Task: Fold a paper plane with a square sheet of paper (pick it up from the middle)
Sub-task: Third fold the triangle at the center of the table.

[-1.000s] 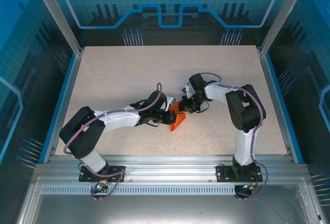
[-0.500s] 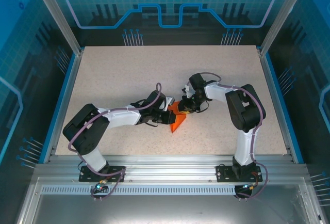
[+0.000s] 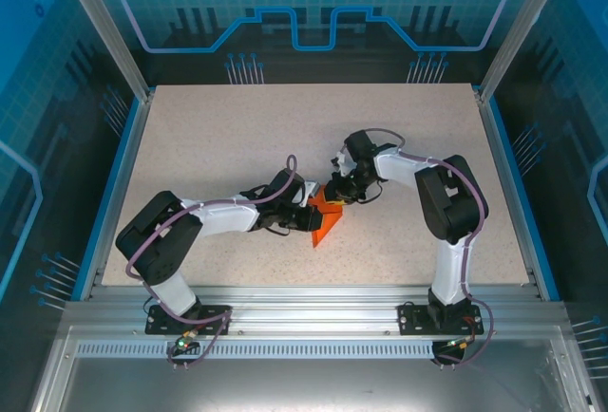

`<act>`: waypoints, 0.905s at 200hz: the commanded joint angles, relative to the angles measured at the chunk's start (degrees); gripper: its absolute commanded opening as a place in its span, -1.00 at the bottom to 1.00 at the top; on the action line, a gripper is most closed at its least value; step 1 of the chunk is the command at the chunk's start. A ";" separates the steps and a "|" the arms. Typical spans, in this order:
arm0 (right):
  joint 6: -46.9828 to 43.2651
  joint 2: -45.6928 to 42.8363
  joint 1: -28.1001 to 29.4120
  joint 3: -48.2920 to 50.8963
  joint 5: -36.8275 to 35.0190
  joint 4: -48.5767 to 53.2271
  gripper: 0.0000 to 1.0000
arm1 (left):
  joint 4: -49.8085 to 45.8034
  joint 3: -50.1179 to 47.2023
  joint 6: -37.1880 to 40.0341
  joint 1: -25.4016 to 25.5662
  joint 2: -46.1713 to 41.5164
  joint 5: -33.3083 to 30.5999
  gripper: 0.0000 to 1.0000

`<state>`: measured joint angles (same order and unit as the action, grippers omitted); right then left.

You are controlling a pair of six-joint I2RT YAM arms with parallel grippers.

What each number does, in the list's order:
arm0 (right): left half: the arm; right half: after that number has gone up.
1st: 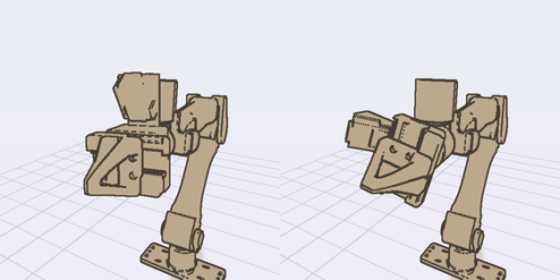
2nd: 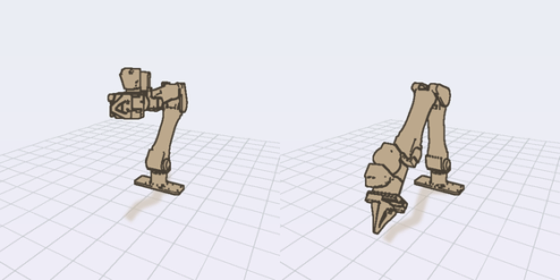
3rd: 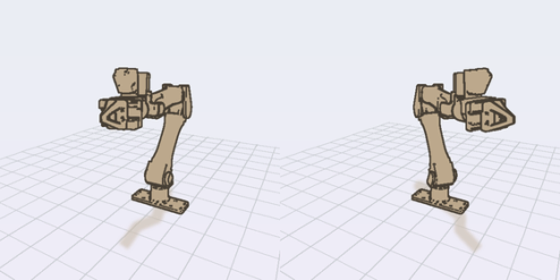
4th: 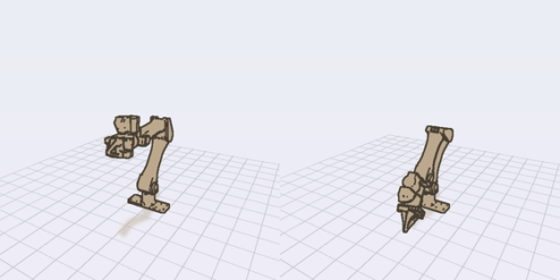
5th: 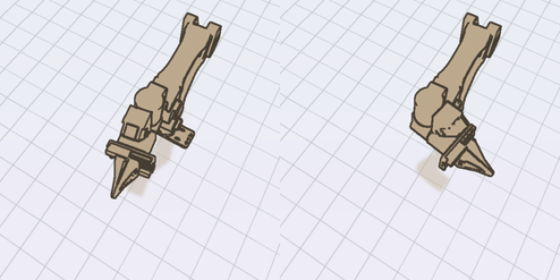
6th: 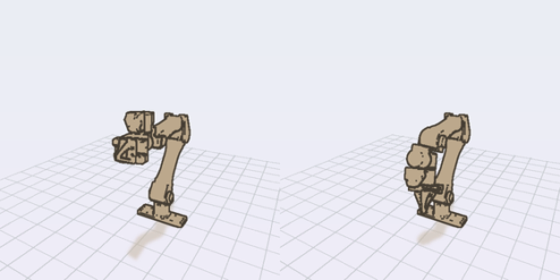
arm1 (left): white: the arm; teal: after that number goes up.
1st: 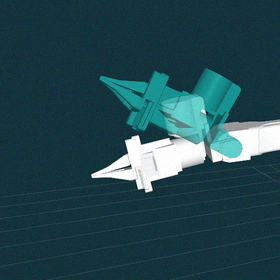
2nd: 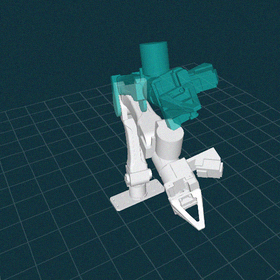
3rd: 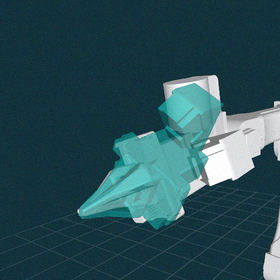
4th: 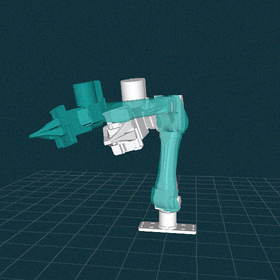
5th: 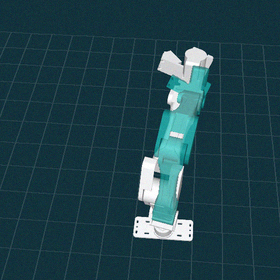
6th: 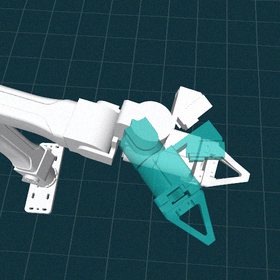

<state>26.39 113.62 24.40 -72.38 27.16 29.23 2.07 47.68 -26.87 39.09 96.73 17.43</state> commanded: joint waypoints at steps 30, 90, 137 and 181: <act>-1.99 3.35 1.35 -3.02 -5.30 4.80 -0.62 | -1.06 -0.49 1.54 -0.53 0.56 -1.55 -0.78; -3.71 4.44 2.39 -3.82 -8.69 7.04 -0.63 | -1.81 -0.04 2.65 -0.51 2.13 -2.01 -0.76; -4.04 4.37 2.67 -3.73 -8.96 7.08 -0.63 | -1.69 -0.04 3.79 -1.42 2.08 -1.96 -0.74; -3.92 4.28 2.61 -3.56 -9.05 7.03 -0.63 | -2.11 0.78 5.06 -2.26 2.62 -1.45 -0.72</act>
<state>23.24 116.18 25.89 -75.88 19.84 33.47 1.34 47.46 -23.99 37.60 98.39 16.12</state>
